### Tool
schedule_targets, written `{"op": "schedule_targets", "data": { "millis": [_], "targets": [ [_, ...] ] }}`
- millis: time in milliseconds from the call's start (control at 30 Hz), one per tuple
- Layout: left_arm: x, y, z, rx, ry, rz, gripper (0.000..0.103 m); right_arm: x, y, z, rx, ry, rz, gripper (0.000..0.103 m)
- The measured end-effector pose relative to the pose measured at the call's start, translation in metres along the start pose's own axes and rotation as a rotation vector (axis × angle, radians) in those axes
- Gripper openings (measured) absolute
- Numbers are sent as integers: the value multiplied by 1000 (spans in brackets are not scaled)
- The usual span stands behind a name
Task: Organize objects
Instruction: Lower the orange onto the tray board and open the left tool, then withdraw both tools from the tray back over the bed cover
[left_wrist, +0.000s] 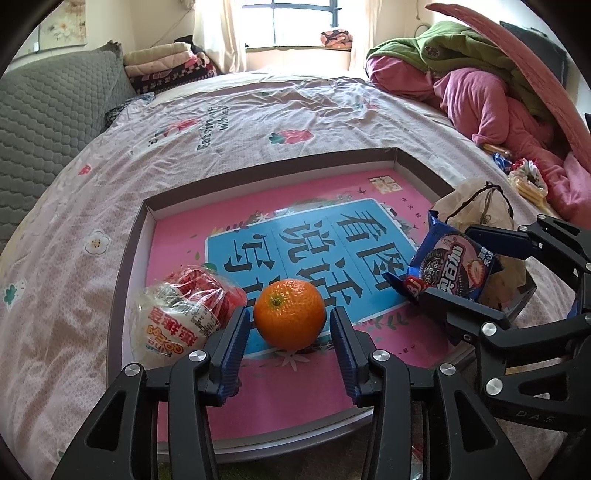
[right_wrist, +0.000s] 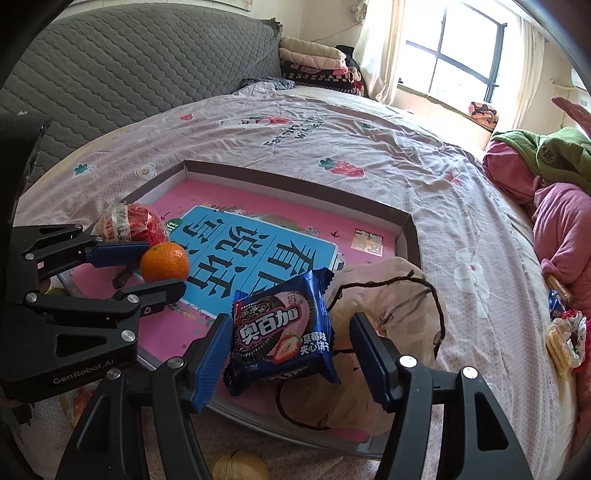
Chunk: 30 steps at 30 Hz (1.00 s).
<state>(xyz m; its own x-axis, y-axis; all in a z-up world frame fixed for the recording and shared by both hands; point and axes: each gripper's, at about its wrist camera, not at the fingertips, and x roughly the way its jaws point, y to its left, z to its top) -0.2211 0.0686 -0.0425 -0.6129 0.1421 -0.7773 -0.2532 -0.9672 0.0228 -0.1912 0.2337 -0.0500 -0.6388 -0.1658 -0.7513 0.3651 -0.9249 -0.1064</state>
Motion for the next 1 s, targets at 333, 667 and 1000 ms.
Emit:
{"op": "schedule_targets", "data": {
  "millis": [333,667,1000],
  "targets": [
    [-12,1,3,-4,-22,-6,51,-7,-3,2,3,-27,-10,65],
    [-23,8,4,-27,-39,-8,55,-14,-3,5,8,-45,-14,65],
    [-42,17,5,-63,-79,6,56,-21,-2,7,1,-64,-14,65]
  ]
}}
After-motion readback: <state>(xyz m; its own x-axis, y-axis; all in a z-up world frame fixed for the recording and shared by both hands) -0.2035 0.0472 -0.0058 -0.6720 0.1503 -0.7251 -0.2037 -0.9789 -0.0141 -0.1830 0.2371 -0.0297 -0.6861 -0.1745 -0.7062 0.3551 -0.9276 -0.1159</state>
